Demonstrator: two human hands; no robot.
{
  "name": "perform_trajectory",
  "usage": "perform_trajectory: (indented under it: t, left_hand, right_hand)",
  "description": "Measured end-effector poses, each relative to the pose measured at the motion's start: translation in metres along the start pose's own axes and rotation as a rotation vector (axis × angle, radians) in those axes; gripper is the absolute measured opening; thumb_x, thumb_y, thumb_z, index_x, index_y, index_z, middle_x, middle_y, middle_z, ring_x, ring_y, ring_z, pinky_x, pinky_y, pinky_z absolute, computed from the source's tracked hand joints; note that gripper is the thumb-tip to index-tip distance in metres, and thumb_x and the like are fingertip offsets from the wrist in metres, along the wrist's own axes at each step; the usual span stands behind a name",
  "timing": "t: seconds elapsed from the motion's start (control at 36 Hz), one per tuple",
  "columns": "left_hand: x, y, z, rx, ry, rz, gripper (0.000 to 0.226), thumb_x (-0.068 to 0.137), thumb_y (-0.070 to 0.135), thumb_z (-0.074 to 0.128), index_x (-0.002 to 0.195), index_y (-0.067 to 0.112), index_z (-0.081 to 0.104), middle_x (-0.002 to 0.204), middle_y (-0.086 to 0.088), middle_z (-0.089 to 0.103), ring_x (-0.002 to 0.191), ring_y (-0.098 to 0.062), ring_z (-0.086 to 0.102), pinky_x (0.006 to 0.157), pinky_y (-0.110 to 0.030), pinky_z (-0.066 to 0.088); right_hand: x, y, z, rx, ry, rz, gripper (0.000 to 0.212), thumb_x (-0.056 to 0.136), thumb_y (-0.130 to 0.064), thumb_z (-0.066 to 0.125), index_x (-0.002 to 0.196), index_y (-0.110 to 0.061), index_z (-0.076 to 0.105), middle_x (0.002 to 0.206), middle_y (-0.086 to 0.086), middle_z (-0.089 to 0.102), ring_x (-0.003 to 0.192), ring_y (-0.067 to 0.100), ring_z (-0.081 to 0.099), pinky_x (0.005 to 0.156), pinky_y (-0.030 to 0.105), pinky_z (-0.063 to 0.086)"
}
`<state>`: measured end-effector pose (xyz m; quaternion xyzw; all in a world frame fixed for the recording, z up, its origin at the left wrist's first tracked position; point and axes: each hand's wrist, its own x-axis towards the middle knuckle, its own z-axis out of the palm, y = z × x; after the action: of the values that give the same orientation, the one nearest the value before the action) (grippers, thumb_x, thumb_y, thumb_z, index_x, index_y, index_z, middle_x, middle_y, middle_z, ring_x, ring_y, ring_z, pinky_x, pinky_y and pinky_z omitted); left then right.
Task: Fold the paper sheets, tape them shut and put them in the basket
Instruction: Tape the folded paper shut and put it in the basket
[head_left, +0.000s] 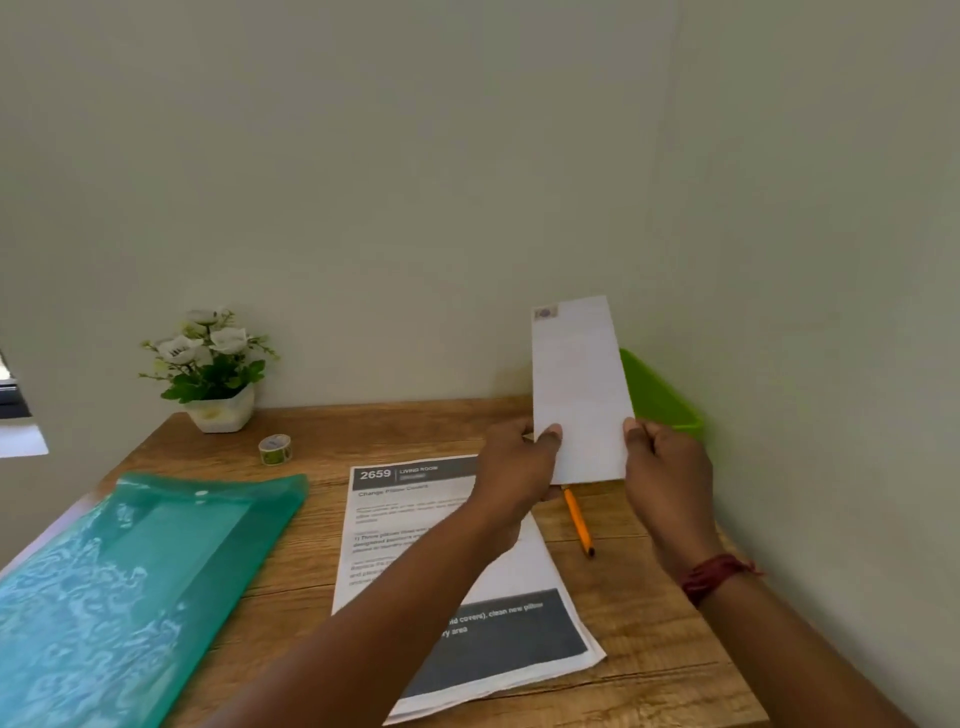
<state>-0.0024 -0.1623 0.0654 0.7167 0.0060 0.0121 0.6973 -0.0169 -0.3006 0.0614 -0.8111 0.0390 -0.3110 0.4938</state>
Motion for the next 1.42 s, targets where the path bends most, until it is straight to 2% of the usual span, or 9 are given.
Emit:
perform_trajectory:
  t: [0.17, 0.28, 0.5, 0.67, 0.81, 1.03, 1.08, 1.19, 1.42]
  left_hand:
    - [0.015, 0.0, 0.025, -0.028, -0.054, 0.009, 0.043, 0.099, 0.018, 0.057, 0.14, 0.008, 0.048, 0.075, -0.008, 0.059, 0.054, -0.01, 0.055, 0.052, -0.023, 0.049]
    - [0.027, 0.007, 0.038, -0.16, -0.044, -0.065, 0.025, 0.096, 0.01, 0.062, 0.119, 0.001, 0.057, 0.076, -0.009, 0.058, 0.054, -0.011, 0.056, 0.053, -0.023, 0.051]
    - [0.054, 0.016, 0.056, -0.292, -0.012, -0.194, 0.018, 0.091, 0.002, 0.068, 0.105, -0.004, 0.058, 0.072, -0.011, 0.058, 0.051, -0.011, 0.058, 0.051, -0.021, 0.053]
    - [0.066, 0.014, 0.06, -0.284, -0.028, -0.216, 0.013, 0.089, -0.001, 0.069, 0.093, -0.001, 0.056, 0.071, -0.011, 0.057, 0.04, -0.008, 0.057, 0.05, -0.021, 0.054]
    - [0.067, 0.01, 0.056, -0.127, -0.115, -0.177, 0.024, 0.081, -0.001, 0.077, 0.081, 0.004, 0.054, 0.061, -0.008, 0.057, 0.059, -0.018, 0.056, 0.077, -0.035, 0.05]
    - [0.072, 0.001, 0.049, 0.22, -0.006, 0.001, 0.029, 0.076, 0.013, 0.083, 0.073, 0.011, 0.054, 0.078, -0.015, 0.063, 0.082, -0.034, 0.072, 0.081, -0.043, 0.06]
    - [0.072, -0.001, 0.05, 0.3, 0.022, 0.043, 0.027, 0.074, 0.021, 0.082, 0.086, 0.007, 0.062, 0.09, -0.018, 0.069, 0.089, -0.035, 0.071, 0.081, -0.046, 0.06]
    - [0.067, -0.004, 0.048, 0.477, 0.04, 0.198, 0.059, 0.082, 0.034, 0.078, 0.125, -0.003, 0.06, 0.118, -0.02, 0.066, 0.108, -0.032, 0.064, 0.093, -0.044, 0.052]
    - [0.067, -0.007, 0.048, 0.564, 0.06, 0.25, 0.065, 0.086, 0.044, 0.073, 0.129, -0.003, 0.059, 0.122, -0.018, 0.065, 0.118, -0.029, 0.059, 0.098, -0.038, 0.047]
  right_hand:
    - [0.046, 0.007, -0.016, -0.039, 0.038, 0.071, 0.045, 0.099, -0.021, 0.052, 0.058, -0.005, 0.047, 0.053, 0.005, 0.043, 0.057, 0.021, 0.04, 0.057, 0.033, 0.03]
    - [0.073, 0.015, -0.019, -0.014, 0.005, 0.124, 0.039, 0.099, -0.024, 0.053, 0.082, 0.009, 0.065, 0.075, 0.022, 0.065, 0.065, 0.027, 0.055, 0.06, 0.032, 0.041]
    - [0.109, 0.032, -0.014, -0.229, -0.071, 0.164, 0.052, 0.095, -0.026, 0.059, 0.049, -0.012, 0.04, 0.049, 0.004, 0.042, 0.051, 0.022, 0.042, 0.05, 0.031, 0.028]
    - [0.127, 0.041, -0.009, -0.341, -0.114, 0.19, 0.049, 0.092, -0.032, 0.062, 0.051, -0.009, 0.05, 0.054, 0.006, 0.049, 0.06, 0.027, 0.051, 0.051, 0.03, 0.029]
    - [0.133, 0.046, -0.003, -0.421, -0.152, 0.174, 0.04, 0.092, -0.036, 0.061, 0.065, -0.007, 0.058, 0.066, 0.009, 0.056, 0.073, 0.033, 0.059, 0.05, 0.027, 0.029]
    - [0.128, 0.054, 0.005, -0.602, -0.204, 0.095, 0.039, 0.096, -0.036, 0.054, 0.067, -0.01, 0.054, 0.07, 0.009, 0.057, 0.076, 0.032, 0.058, 0.06, 0.03, 0.036]
    - [0.127, 0.053, 0.006, -0.656, -0.195, 0.046, 0.038, 0.097, -0.036, 0.051, 0.069, -0.01, 0.053, 0.084, 0.015, 0.065, 0.078, 0.033, 0.059, 0.062, 0.031, 0.038]
    - [0.123, 0.05, 0.009, -0.756, -0.176, -0.036, 0.036, 0.099, -0.036, 0.045, 0.076, -0.011, 0.057, 0.095, 0.018, 0.068, 0.089, 0.036, 0.064, 0.065, 0.032, 0.043]
    - [0.121, 0.048, 0.012, -0.859, -0.186, -0.087, 0.054, 0.101, -0.046, 0.034, 0.088, -0.007, 0.067, 0.1, 0.017, 0.069, 0.092, 0.035, 0.064, 0.072, 0.035, 0.046]
